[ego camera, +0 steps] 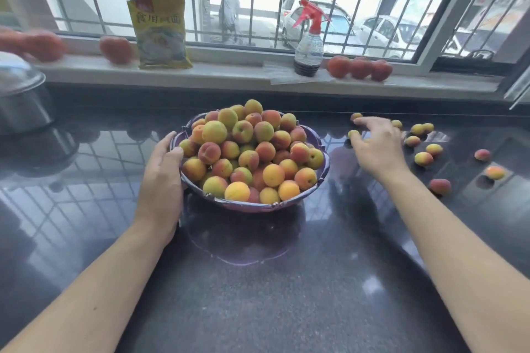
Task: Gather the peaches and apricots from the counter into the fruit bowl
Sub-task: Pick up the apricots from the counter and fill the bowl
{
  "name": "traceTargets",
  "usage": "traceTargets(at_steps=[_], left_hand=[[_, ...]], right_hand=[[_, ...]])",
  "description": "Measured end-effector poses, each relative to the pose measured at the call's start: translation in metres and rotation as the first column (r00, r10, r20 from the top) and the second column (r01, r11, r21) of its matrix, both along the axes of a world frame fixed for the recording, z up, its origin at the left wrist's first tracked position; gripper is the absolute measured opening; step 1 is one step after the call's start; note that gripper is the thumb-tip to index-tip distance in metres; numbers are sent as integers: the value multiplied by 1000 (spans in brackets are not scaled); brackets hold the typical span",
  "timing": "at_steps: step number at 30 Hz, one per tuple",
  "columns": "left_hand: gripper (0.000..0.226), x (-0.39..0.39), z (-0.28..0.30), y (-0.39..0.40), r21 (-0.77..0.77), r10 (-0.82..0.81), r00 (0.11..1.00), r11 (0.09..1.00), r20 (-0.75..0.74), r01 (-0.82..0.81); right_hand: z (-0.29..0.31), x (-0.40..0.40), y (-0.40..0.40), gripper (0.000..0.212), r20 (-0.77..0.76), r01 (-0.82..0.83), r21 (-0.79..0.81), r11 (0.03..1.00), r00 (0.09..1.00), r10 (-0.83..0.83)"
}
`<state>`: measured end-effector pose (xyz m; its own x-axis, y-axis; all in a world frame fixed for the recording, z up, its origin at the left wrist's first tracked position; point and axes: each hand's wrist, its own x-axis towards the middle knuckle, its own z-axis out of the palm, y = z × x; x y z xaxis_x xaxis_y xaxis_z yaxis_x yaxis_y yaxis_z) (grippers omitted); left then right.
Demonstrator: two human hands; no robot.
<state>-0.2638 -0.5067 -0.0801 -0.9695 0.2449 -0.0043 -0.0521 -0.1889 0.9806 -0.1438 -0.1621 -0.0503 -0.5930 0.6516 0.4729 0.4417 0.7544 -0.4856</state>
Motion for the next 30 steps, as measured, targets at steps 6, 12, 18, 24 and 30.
traceTargets(at_steps=[6,12,18,24,30], left_hand=[[54,-4,-4,3,10,32,999,999,-3,-32],[56,-5,-4,1,13,21,1000,1000,-5,-21],[57,-8,-8,0,5,-4,999,1000,-36,4],[53,-7,-9,2,14,19,999,1000,-29,-19],[54,-7,-10,1,-19,43,999,999,-28,-43]], right_hand=[[-50,-17,51,47,368,114,70,991,921,-131],[-53,-11,51,37,255,139,182,973,949,-184],[-46,3,46,34,167,259,223,940,940,-299],[-14,8,24,30,98,94,-49,994,991,-89],[66,31,-102,24,-245,-693,-141,707,716,653]])
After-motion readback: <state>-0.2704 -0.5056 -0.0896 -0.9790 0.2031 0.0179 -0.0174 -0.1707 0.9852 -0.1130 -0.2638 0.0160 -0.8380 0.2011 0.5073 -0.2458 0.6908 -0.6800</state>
